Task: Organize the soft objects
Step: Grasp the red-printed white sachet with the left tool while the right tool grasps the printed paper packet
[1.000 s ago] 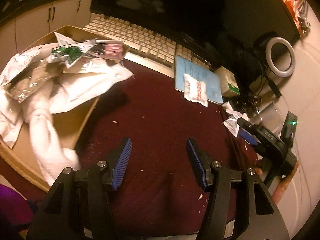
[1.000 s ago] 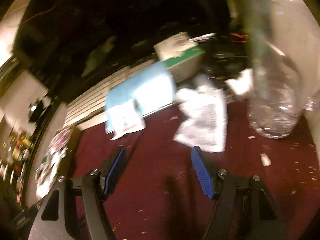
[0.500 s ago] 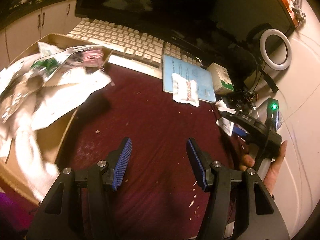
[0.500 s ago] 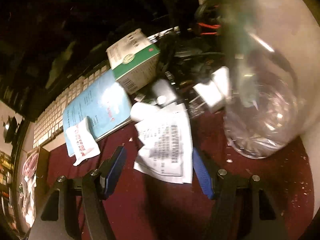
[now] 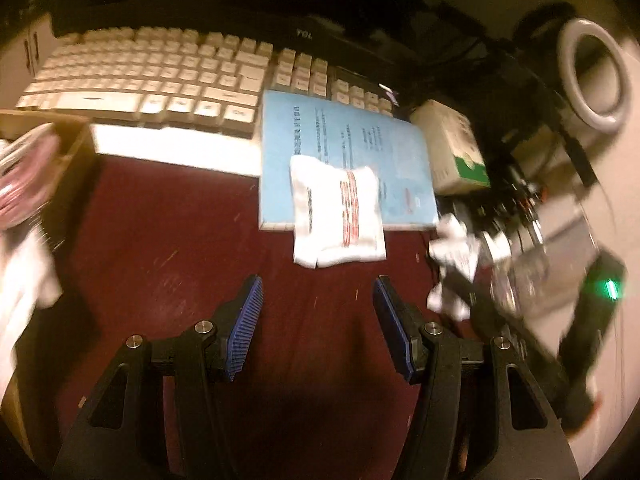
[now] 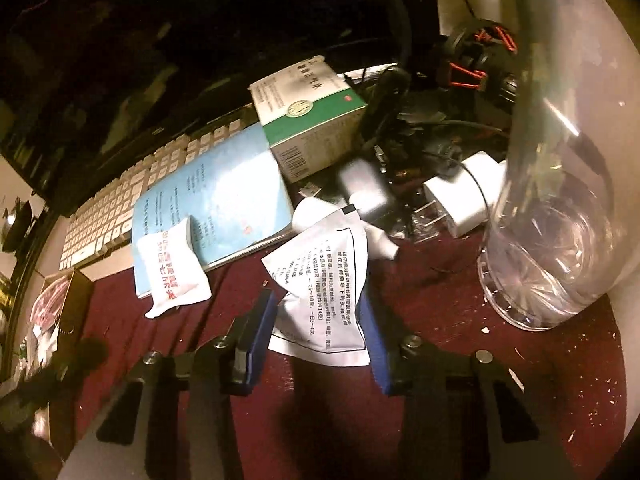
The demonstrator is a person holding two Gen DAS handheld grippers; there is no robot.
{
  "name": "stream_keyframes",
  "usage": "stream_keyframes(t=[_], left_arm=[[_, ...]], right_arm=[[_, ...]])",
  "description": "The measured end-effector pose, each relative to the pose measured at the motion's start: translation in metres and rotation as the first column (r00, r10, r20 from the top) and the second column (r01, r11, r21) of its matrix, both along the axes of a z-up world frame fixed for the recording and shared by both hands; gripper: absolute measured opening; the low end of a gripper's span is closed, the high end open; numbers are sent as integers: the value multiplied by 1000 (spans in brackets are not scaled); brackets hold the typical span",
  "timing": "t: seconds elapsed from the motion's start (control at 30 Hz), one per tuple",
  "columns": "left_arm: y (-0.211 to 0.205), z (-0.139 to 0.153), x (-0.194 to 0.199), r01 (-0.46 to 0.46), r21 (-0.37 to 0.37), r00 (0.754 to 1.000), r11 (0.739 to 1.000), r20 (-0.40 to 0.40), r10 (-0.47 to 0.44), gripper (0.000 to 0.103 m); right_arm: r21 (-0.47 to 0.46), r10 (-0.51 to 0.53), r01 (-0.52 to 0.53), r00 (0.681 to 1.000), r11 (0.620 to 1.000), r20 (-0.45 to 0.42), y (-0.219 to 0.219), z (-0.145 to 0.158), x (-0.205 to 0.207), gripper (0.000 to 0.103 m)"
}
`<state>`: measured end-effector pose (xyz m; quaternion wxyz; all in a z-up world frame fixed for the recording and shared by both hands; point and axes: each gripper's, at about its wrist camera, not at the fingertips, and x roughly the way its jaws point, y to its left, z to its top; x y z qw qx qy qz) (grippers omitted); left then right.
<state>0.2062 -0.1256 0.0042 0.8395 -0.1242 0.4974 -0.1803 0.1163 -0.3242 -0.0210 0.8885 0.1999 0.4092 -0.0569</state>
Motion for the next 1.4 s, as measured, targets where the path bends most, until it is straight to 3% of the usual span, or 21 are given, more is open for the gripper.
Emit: stream_keyframes(t=[0.13,0.3,0.4,0.5,0.57,0.63,0.67,0.7,0.73,0.83,1.1,1.27,1.4], left_arm=[[-18,-3,32,-9,28,1000,1000,9,8,57],[-41,-9,58,-27,132,1000,991,18,25,57],[-52,-8,60,-38,175,998,984,58,29,59],[-67,-13,60,-25,222,998,975,59,12,72],[-76,-13,58,-18,272,996,962,93,-8,72],[-76,-17,58,-27,251,995,968,101,1,71],[-74,-17,58,-37,240,994,970,106,12,67],[-74,-17,56,-46,245,993,968,118,17,50],[-75,-16,53,-28,247,992,969,128,-4,40],[-78,-17,42,8,259,991,966,127,-43,30],[-26,0,-18,37,45,994,998,98,-41,28],[20,15,-70,-3,-52,992,999,126,10,28],[57,20,-104,-59,-98,985,993,154,73,28]], right_arm=[[3,7,-7,1000,1000,-3,2,-1,3,42],[18,15,-15,1000,1000,-5,5,-3,5,42],[33,18,-18,1000,999,-5,3,-3,4,42],[49,19,-19,1000,999,-4,2,-4,6,42],[55,17,-17,1000,998,-3,2,-4,4,42],[59,17,-17,1000,998,-2,2,-4,4,42],[59,17,-17,1000,998,-1,2,-4,4,42],[59,17,-17,1000,998,-1,2,-4,4,42],[58,17,-17,1000,998,0,3,-4,5,42],[64,16,-17,1000,998,2,1,-3,3,42],[116,35,-40,998,992,46,-3,1,-4,41],[98,127,-140,983,985,129,13,15,-10,40],[93,236,-256,954,962,186,31,23,-12,40]])
